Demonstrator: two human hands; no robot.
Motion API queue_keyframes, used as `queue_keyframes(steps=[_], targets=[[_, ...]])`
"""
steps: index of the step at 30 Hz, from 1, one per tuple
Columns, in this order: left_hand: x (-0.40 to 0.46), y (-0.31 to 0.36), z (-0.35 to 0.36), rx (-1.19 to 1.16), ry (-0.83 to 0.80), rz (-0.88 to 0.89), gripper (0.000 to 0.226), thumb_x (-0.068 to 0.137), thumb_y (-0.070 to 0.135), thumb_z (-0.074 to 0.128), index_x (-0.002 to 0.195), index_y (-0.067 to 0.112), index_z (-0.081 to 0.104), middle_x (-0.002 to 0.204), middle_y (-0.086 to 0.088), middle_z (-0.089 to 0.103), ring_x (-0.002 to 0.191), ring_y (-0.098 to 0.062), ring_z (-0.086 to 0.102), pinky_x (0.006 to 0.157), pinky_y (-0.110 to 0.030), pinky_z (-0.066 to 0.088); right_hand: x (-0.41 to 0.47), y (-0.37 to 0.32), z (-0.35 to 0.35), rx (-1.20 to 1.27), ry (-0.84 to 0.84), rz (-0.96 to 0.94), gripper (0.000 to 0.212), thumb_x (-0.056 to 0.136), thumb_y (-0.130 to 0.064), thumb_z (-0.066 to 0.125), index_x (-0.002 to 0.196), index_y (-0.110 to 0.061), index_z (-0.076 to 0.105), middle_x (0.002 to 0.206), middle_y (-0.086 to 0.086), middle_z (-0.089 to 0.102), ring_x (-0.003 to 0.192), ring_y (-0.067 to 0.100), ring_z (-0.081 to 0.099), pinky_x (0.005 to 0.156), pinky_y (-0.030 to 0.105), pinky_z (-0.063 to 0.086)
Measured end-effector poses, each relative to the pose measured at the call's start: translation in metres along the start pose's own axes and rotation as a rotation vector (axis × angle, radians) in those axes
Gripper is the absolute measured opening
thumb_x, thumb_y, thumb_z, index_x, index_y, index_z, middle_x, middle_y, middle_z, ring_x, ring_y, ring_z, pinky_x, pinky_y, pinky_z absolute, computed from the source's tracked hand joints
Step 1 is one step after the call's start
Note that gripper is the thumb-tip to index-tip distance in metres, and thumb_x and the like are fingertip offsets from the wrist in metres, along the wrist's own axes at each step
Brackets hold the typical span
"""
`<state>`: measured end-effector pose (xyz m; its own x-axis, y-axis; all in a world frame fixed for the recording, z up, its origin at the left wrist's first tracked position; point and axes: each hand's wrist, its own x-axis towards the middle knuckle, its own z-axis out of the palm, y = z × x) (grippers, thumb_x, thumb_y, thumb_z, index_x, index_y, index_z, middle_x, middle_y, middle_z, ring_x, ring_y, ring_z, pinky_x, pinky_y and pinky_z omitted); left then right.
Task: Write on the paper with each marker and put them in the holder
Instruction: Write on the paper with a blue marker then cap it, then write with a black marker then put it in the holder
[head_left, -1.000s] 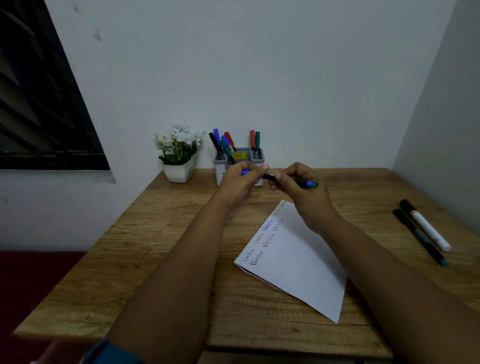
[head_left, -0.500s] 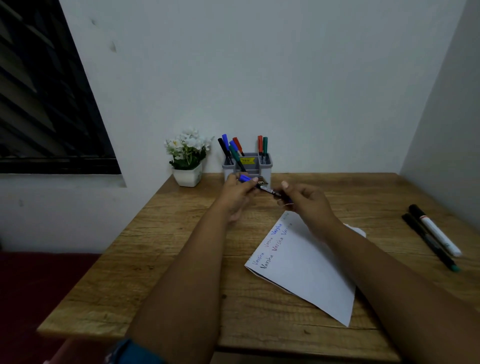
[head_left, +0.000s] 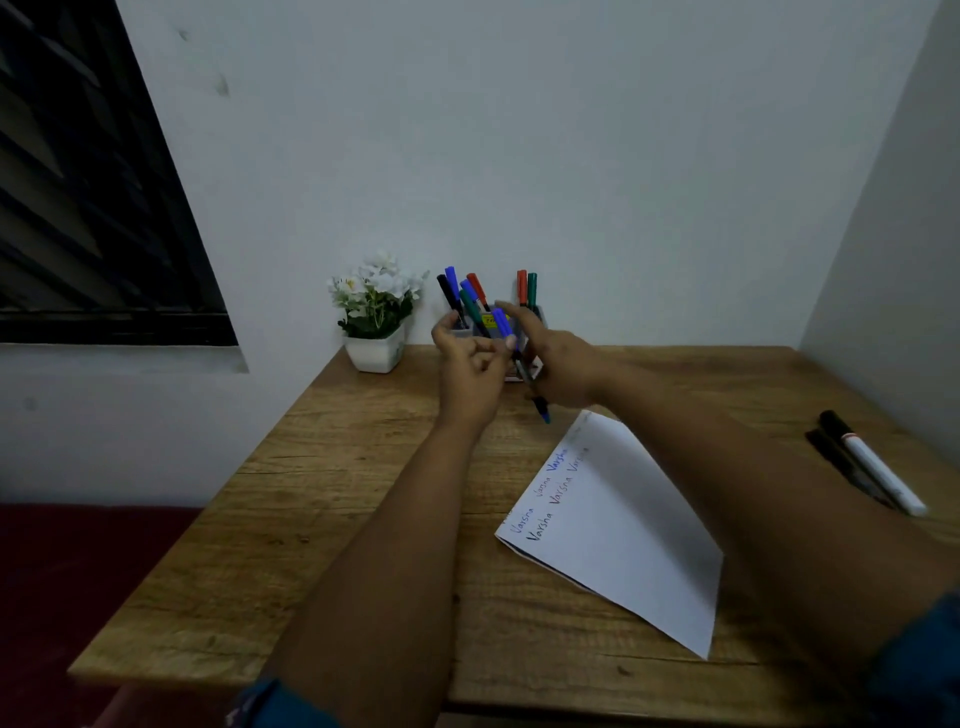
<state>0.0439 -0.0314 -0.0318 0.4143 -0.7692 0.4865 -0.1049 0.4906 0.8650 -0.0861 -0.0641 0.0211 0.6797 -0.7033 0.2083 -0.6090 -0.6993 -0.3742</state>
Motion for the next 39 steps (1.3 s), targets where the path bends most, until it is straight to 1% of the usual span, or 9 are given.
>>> queue_keyframes(steps=[3,6,12,21,26,30,34,36,39], targets=[[0.001,-0.013,-0.004,-0.040,0.093,-0.035,0.053,0.099,0.015,0.050,0.141,0.013,0.017,0.100,-0.019,0.065,0.085,-0.015,0.069,0.080,-0.033,0.059,0.010,0.002,-0.003,0.066,0.096,-0.014,0.115,0.083,0.002,0.069,0.153,-0.030,-0.016,0.090,0.015,0.066,0.079,0.027,0.066,0.075,0.042,0.056],[0.001,-0.026,-0.007,0.013,0.191,-0.058,0.050,0.101,0.017,0.046,0.141,0.015,0.017,0.106,-0.019,0.064,0.084,-0.013,0.068,0.078,-0.030,0.058,0.021,0.007,-0.006,0.108,0.176,-0.023,0.112,0.081,0.001,0.072,0.153,-0.036,-0.006,0.088,0.017,0.065,0.073,0.027,0.066,0.072,0.044,0.058],[0.000,-0.030,-0.005,0.098,0.242,-0.039,0.052,0.099,0.014,0.048,0.142,0.012,0.018,0.088,-0.005,0.061,0.083,-0.024,0.065,0.080,-0.043,0.055,0.060,0.011,-0.001,0.172,0.470,-0.051,0.113,0.082,0.006,0.067,0.154,-0.038,-0.008,0.070,0.010,0.059,0.059,0.022,0.060,0.061,0.033,0.056],[-0.002,-0.031,-0.006,0.155,0.248,-0.025,0.055,0.096,0.010,0.052,0.141,0.009,0.019,0.080,-0.003,0.056,0.070,-0.015,0.057,0.069,-0.030,0.049,0.098,0.017,0.017,-0.196,0.296,0.002,0.093,0.088,0.009,0.055,0.150,-0.040,0.006,0.075,0.009,0.057,0.059,0.022,0.057,0.058,0.039,0.053],[-0.003,-0.030,-0.005,0.189,0.216,-0.037,0.054,0.095,0.008,0.052,0.139,0.009,0.021,0.086,-0.008,0.057,0.077,-0.022,0.060,0.073,-0.035,0.051,0.108,0.020,0.026,-0.419,0.172,0.122,0.091,0.094,0.001,0.047,0.150,-0.050,-0.002,0.124,0.031,0.050,0.090,0.036,0.056,0.076,0.042,0.046],[-0.004,-0.030,-0.004,0.247,0.188,-0.033,0.054,0.094,0.010,0.054,0.139,0.009,0.025,0.082,0.006,0.055,0.069,-0.004,0.057,0.064,-0.017,0.046,0.103,0.014,0.022,-0.424,0.169,0.132,0.094,0.094,-0.002,0.052,0.153,-0.044,-0.007,0.116,0.021,0.057,0.094,0.032,0.054,0.087,0.045,0.045],[-0.008,-0.019,0.002,0.303,0.112,-0.012,0.044,0.094,0.014,0.057,0.132,0.014,0.035,0.081,0.012,0.055,0.065,0.007,0.056,0.060,-0.011,0.043,0.063,0.014,0.000,-0.214,0.242,0.152,0.085,0.091,0.005,0.052,0.154,-0.037,0.014,0.113,0.016,0.060,0.098,0.030,0.058,0.088,0.047,0.052],[-0.012,-0.008,0.012,0.339,0.035,0.032,0.030,0.094,0.017,0.058,0.121,0.013,0.046,0.087,0.008,0.059,0.068,0.008,0.057,0.062,-0.013,0.043,0.028,0.020,-0.013,-0.144,0.269,0.173,0.063,0.093,0.004,0.048,0.148,-0.025,0.036,0.115,0.015,0.061,0.103,0.031,0.058,0.091,0.044,0.050],[-0.027,0.006,0.034,0.492,-0.097,0.172,0.014,0.095,0.025,0.056,0.099,0.012,0.058,0.098,-0.003,0.058,0.077,-0.007,0.058,0.067,-0.026,0.047,-0.034,0.040,-0.029,-0.127,0.314,0.307,0.033,0.095,-0.006,0.053,0.126,-0.013,0.061,0.117,0.014,0.063,0.109,0.028,0.059,0.090,0.031,0.044]])
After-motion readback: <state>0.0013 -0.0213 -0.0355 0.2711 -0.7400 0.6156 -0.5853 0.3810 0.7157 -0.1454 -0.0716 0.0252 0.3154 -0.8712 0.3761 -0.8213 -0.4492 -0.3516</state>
